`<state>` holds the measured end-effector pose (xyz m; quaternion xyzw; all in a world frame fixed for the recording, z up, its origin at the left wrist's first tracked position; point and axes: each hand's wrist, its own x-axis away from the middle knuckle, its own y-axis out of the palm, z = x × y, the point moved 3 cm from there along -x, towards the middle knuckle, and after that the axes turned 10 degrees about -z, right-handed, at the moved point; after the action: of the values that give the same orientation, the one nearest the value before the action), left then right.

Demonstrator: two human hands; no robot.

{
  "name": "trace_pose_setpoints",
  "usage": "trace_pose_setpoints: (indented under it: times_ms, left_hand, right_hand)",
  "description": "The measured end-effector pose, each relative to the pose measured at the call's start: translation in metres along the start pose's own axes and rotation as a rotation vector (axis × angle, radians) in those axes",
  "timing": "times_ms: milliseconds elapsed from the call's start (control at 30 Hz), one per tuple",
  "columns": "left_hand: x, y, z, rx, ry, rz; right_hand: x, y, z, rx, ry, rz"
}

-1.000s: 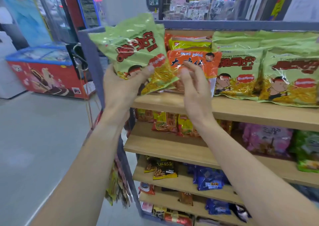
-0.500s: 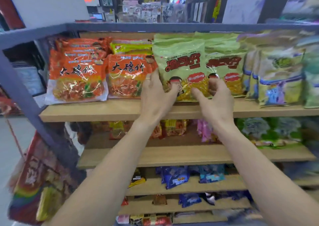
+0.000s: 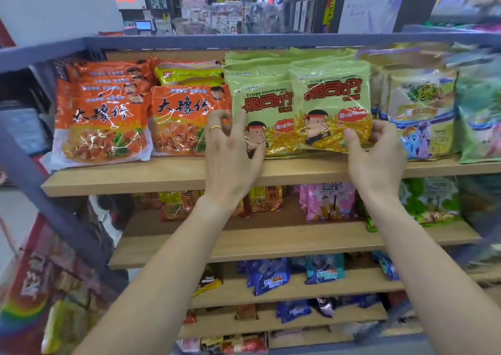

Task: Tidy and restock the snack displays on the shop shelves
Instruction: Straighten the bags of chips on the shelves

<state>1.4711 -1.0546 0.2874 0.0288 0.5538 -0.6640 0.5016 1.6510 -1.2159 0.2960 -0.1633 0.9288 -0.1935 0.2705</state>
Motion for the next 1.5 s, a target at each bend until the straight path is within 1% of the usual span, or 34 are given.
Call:
trace_pose_setpoints:
  times_ms: [100, 233, 300, 400, 467, 533, 567, 667, 767, 900, 967, 1000, 1067, 1267, 1333, 1433, 1500]
  left_hand:
    - [0.001, -0.002, 0.005, -0.037, -0.017, 0.032]
    - [0.005, -0.003, 0.004, -0.107, 0.022, 0.045]
    - [0.006, -0.002, 0.002, -0.149, 0.045, 0.019]
    - [0.007, 0.0, 0.0, -0.138, 0.043, -0.045]
    - [0.008, -0.001, 0.001, -0.147, 0.043, -0.037]
    - [0.013, -0.002, 0.0, -0.208, 0.045, 0.003]
    - [0.017, -0.002, -0.002, -0.238, 0.035, 0.018]
    - [0.026, -0.002, -0.008, -0.25, 0.01, -0.003]
    - [0.035, -0.009, -0.009, -0.218, 0.075, -0.011]
    - [0.072, -0.025, -0.018, -0.178, 0.18, 0.117]
    - [0.103, -0.025, -0.029, -0.186, 0.205, 0.185]
    - [0.119, -0.02, -0.036, -0.191, 0.208, 0.191]
    - [0.153, -0.005, -0.052, -0.198, 0.2, 0.117]
    - [0.251, 0.063, -0.1, -0.217, 0.055, -0.313]
    - [0.281, 0.085, -0.115, -0.213, 0.0, -0.447]
    - [0.313, 0.105, -0.125, -0.218, -0.078, -0.597]
    - [0.324, 0.111, -0.125, -0.241, -0.11, -0.622]
  right_hand:
    - [-0.005, -0.001, 0.008, 0.193, 0.004, 0.037]
    - [-0.001, -0.004, 0.011, 0.307, -0.027, 0.1]
    - [0.002, -0.005, 0.012, 0.384, -0.039, 0.134]
    - [0.007, -0.001, 0.01, 0.491, -0.137, 0.179]
    - [0.009, 0.002, 0.01, 0.538, -0.199, 0.205]
    - [0.01, 0.005, 0.011, 0.515, -0.241, 0.185]
    - [0.011, 0.008, 0.012, 0.485, -0.253, 0.145]
    - [0.011, 0.015, 0.013, 0.46, -0.257, 0.054]
    - [0.018, 0.012, 0.009, 0.381, -0.281, 0.07]
    - [0.067, 0.004, 0.009, 0.267, -0.404, 0.08]
    - [0.098, 0.007, 0.021, 0.233, -0.421, 0.035]
    - [0.113, 0.012, 0.031, 0.23, -0.419, -0.001]
    - [0.143, 0.026, 0.057, 0.255, -0.389, -0.101]
    - [0.226, 0.077, 0.144, 0.37, -0.161, -0.447]
    - [0.247, 0.09, 0.166, 0.385, -0.111, -0.551]
    - [0.265, 0.102, 0.185, 0.362, -0.096, -0.626]
    - [0.271, 0.111, 0.191, 0.321, -0.132, -0.661]
